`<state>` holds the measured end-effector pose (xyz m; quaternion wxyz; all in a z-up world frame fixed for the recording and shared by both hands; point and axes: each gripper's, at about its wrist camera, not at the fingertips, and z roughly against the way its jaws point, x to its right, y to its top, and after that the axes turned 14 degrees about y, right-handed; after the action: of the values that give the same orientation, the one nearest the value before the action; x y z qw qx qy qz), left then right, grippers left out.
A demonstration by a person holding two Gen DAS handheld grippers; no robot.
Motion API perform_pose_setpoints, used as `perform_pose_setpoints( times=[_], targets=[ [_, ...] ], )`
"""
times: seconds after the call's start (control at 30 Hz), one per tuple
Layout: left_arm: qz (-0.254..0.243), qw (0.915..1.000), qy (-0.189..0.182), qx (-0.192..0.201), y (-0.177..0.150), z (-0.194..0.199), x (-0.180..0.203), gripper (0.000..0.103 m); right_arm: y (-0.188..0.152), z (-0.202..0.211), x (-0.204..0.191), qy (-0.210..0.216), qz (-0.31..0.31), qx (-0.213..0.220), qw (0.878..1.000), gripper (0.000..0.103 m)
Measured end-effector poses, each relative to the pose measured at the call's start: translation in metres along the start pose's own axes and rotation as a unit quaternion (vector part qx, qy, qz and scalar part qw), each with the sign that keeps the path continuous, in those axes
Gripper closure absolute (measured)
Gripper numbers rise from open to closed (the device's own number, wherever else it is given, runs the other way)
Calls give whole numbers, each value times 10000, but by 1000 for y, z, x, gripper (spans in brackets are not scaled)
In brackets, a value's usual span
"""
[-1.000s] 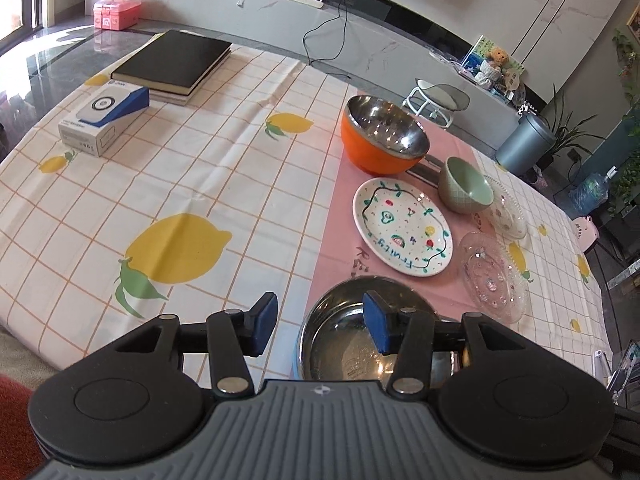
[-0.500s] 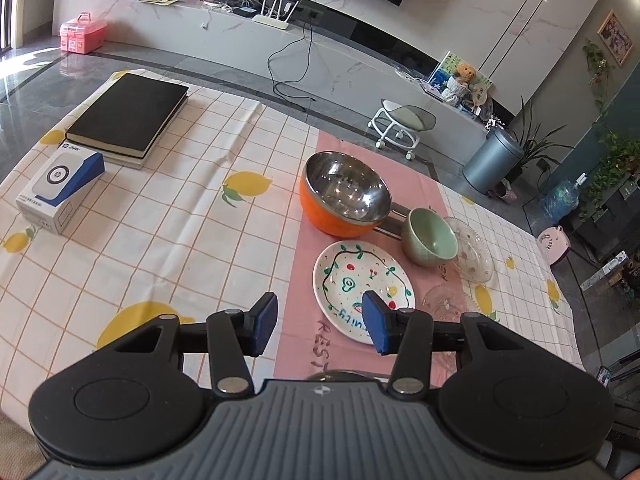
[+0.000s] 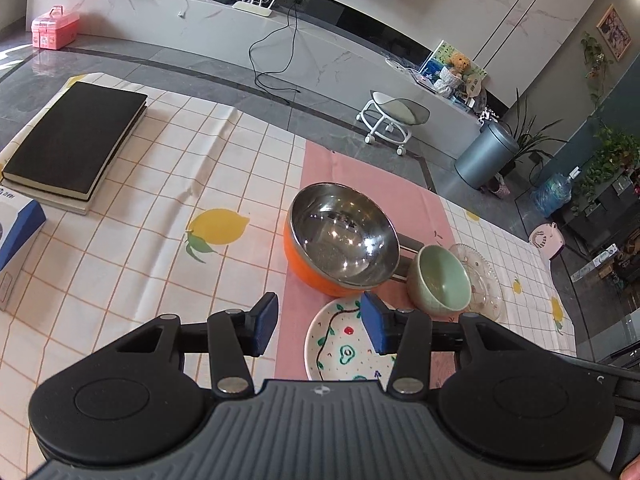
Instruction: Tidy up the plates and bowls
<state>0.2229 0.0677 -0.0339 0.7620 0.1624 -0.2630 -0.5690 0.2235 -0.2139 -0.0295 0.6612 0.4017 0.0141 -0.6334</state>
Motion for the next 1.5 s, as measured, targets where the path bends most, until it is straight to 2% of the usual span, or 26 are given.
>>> perform_pose_setpoints(
  times=[0.27,0.37,0.57,0.77,0.83,0.9,0.97,1.13,1.3,1.5],
  targets=[
    [451,9984,-241,-240,32,-51,-6,50,46,-56,8,81,-298,-142,9994,58],
    [479,9983,-156,-299,39,-68,-4,50,62,-78,12,107,-462,-152,9988,61],
    [476,9976,-95,-498,44,-98,1,56,74,-115,22,-31,-607,-301,9977,66],
    [397,9974,0,-597,42,-113,5,71,74,-138,38,-23,-874,-493,9950,77],
    [359,9975,61,-607,41,-115,6,80,74,-142,43,-48,-899,-507,9946,82],
    [315,9978,133,-573,40,-114,6,86,72,-144,47,9,-967,-509,9940,86],
    [320,9977,141,-580,40,-114,7,87,71,-143,49,92,-1028,-491,9934,90],
    [259,9982,241,-480,39,-96,10,87,70,-138,41,16,-867,-466,9951,92],
    [307,9984,381,-288,32,-50,8,87,62,-110,22,154,-698,-381,9967,92],
    [286,9983,508,44,7,20,5,87,32,-57,-6,396,-670,-267,9966,93]
  ],
)
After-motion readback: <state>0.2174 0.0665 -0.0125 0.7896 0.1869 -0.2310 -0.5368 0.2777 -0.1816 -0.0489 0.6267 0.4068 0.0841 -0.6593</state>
